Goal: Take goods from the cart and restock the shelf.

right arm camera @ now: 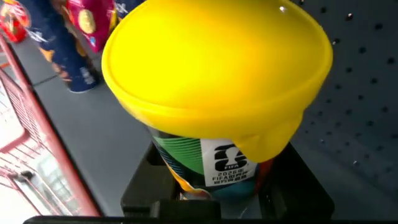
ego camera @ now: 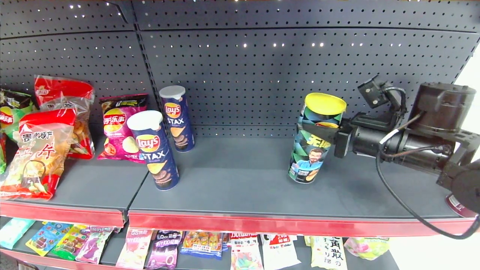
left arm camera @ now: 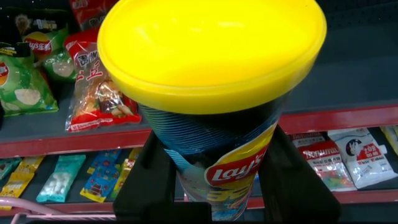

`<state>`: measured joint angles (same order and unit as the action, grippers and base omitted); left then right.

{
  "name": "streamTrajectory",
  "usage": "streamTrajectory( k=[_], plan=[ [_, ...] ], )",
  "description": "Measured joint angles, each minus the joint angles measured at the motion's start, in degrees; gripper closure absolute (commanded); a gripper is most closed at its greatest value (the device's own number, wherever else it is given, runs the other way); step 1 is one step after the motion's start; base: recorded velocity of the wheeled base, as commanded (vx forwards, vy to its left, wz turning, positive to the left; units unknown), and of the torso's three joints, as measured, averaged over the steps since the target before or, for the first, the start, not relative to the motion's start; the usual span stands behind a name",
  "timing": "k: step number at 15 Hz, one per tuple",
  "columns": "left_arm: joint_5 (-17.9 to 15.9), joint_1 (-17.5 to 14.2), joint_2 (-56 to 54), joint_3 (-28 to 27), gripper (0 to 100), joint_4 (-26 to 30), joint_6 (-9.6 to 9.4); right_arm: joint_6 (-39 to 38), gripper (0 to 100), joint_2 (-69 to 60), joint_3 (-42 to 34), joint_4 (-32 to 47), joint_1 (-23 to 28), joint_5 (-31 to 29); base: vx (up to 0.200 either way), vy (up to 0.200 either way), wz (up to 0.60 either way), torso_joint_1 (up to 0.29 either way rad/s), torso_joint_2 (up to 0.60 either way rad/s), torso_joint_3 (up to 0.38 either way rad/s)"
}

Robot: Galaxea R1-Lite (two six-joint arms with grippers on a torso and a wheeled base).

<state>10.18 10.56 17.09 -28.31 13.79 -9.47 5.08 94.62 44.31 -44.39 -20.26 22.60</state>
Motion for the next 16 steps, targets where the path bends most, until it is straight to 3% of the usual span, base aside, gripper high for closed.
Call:
streamTrajectory(
  k=[5, 11, 16],
  plan=[
    [-0.2, 0.0, -0.2, 0.8, 100, 0.0, 0.00, -0.1, 100, -4.2, -9.0, -3.9, -3.0, -3.3, 0.000, 0.000, 0.00, 0.000, 0.00, 0.000],
    [-0.4, 0.0, -0.2, 1.7, 100, -0.1, 0.00, -0.2, 100, -3.4, -11.4, -4.0, -5.0, -9.3, 0.000, 0.000, 0.00, 0.000, 0.00, 0.000],
    [-0.4, 0.0, -0.3, 2.2, 100, -0.1, 0.00, -0.6, 100, -2.5, -11.9, -4.1, -7.4, -10.5, 0.000, 0.000, 0.00, 0.000, 0.00, 0.000]
  ],
)
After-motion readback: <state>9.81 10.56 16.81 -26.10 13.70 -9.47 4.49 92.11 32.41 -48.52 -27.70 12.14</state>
